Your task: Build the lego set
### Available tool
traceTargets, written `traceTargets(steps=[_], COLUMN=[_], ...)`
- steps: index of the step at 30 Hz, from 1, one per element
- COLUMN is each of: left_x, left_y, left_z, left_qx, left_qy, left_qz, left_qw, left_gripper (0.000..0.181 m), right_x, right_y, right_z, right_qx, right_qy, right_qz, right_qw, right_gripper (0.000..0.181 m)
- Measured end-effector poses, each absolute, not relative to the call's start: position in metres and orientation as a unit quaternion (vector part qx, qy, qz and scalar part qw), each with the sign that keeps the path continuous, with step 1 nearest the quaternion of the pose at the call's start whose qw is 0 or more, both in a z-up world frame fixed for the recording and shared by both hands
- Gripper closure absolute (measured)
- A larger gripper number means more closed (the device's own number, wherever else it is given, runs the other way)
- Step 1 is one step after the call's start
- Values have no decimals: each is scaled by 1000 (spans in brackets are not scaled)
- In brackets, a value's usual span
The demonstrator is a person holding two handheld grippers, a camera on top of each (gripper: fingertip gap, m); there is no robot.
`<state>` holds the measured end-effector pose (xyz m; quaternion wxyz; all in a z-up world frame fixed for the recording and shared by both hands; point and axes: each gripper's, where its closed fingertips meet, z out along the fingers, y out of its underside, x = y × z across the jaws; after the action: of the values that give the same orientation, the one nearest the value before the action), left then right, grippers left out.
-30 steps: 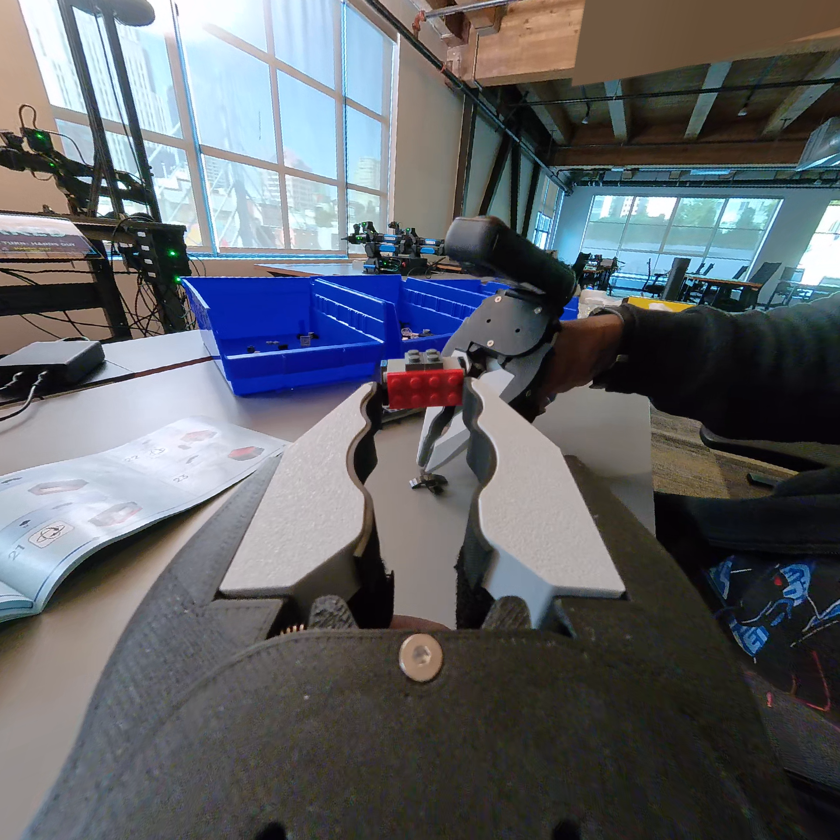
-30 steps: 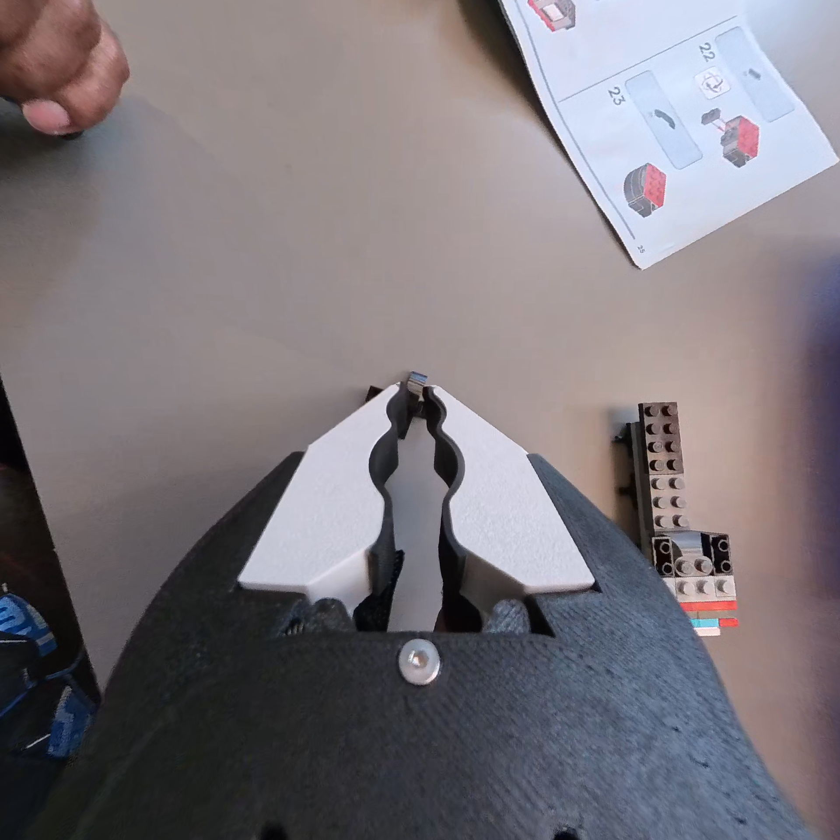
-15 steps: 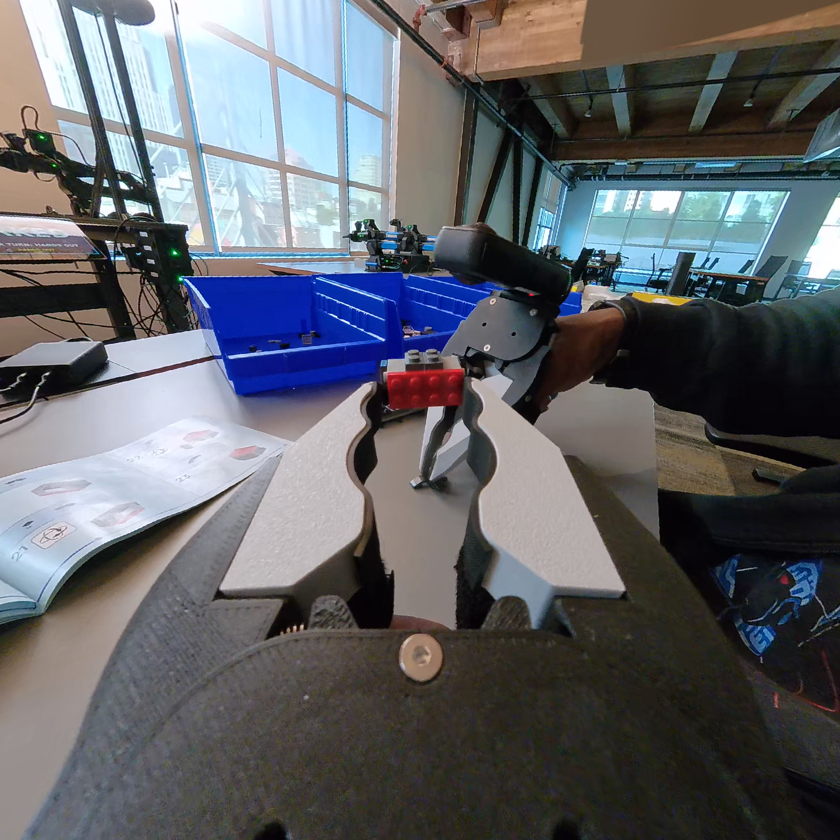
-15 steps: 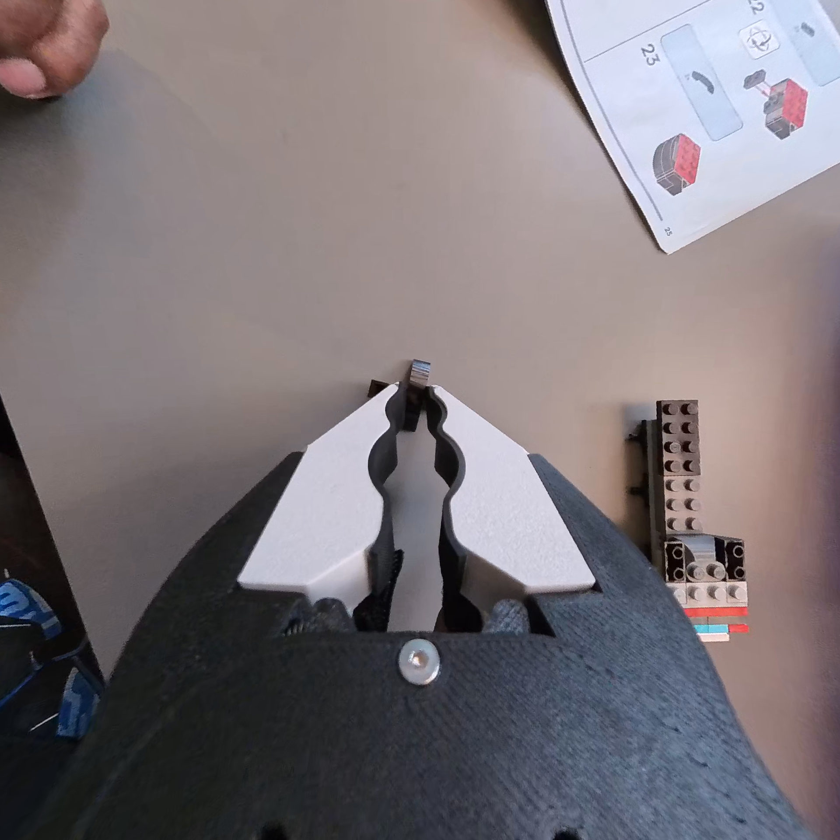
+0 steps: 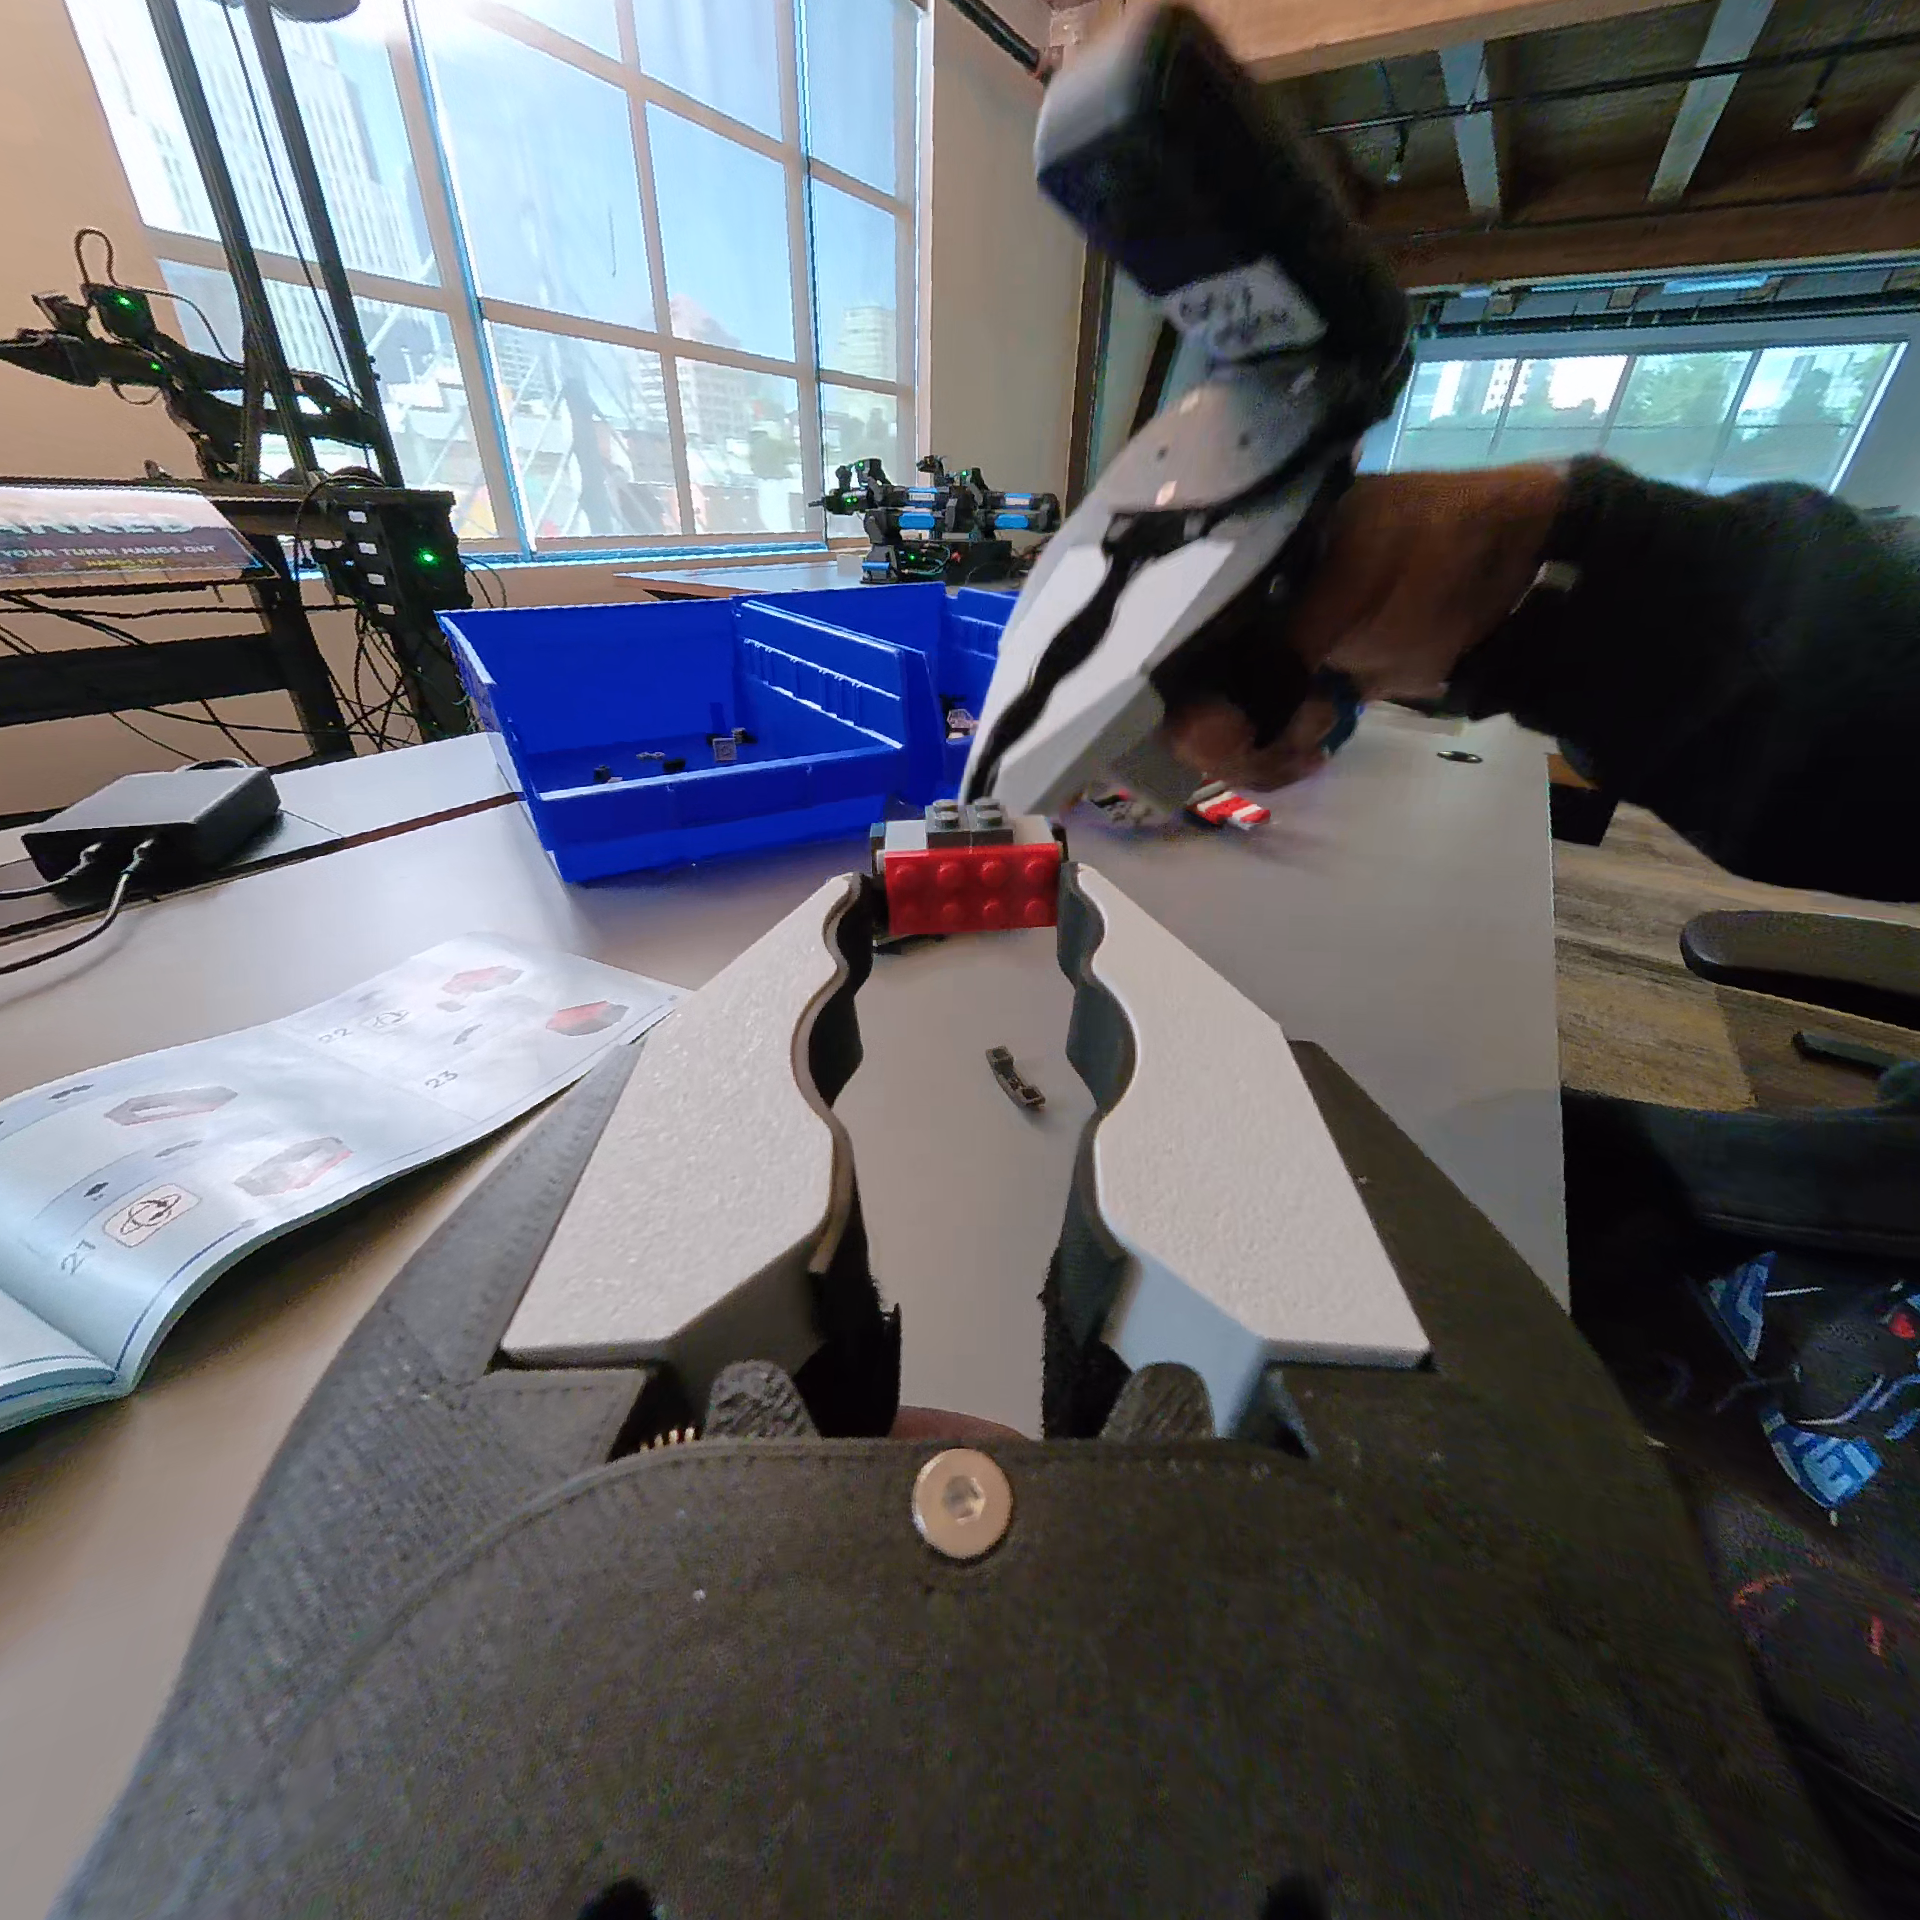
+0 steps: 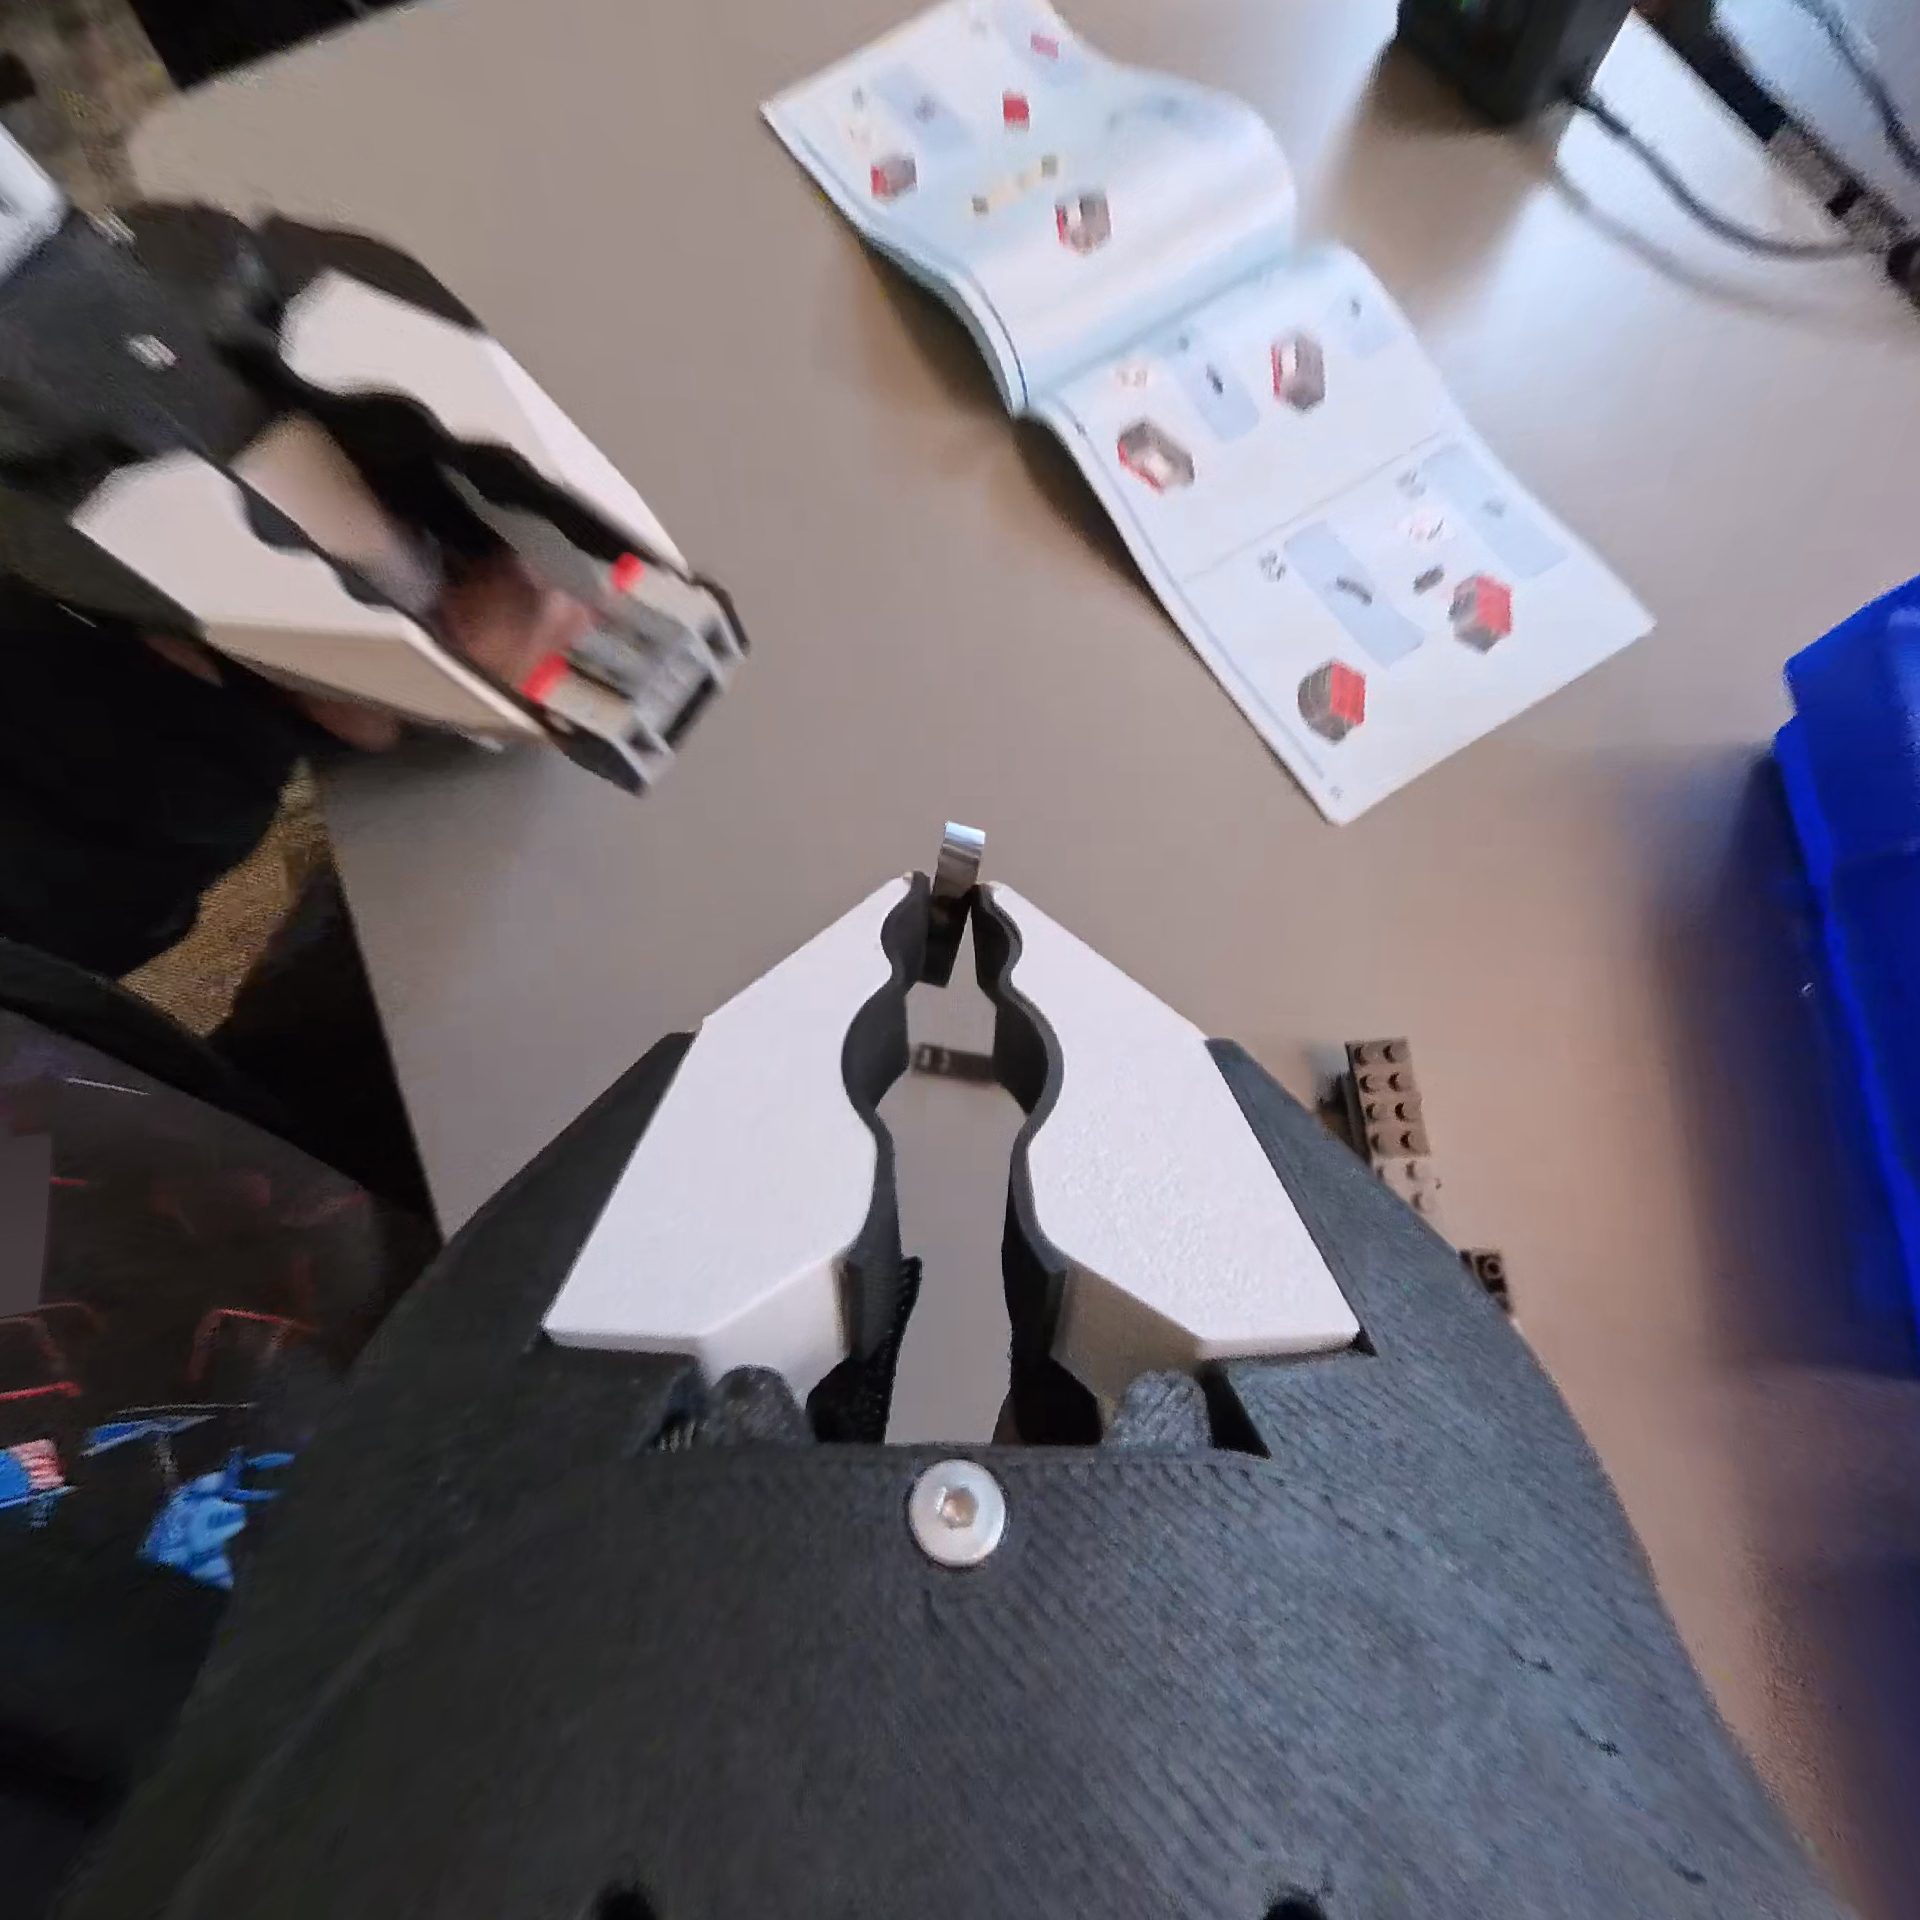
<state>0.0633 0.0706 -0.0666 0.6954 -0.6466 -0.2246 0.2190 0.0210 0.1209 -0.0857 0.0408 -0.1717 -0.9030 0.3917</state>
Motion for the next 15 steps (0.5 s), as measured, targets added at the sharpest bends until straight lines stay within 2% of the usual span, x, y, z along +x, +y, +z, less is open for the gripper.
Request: traceTargets(steps=[6, 15], left_x=[58, 54], left_y=[72, 67], left_z=[-65, -64], left_qx=[-642, -636], left_qy=[-231, -240], left_qz=[238, 256], left_qw=[691, 687], left_gripper=[146, 146], right_x=[40, 52], right_y=[86, 65], right_z=[-38, -41], right_qx=[-134, -132], right_qy=[-903, -911], right_qz=[404, 387], right_qw=[49, 51], right_gripper=[174, 174])
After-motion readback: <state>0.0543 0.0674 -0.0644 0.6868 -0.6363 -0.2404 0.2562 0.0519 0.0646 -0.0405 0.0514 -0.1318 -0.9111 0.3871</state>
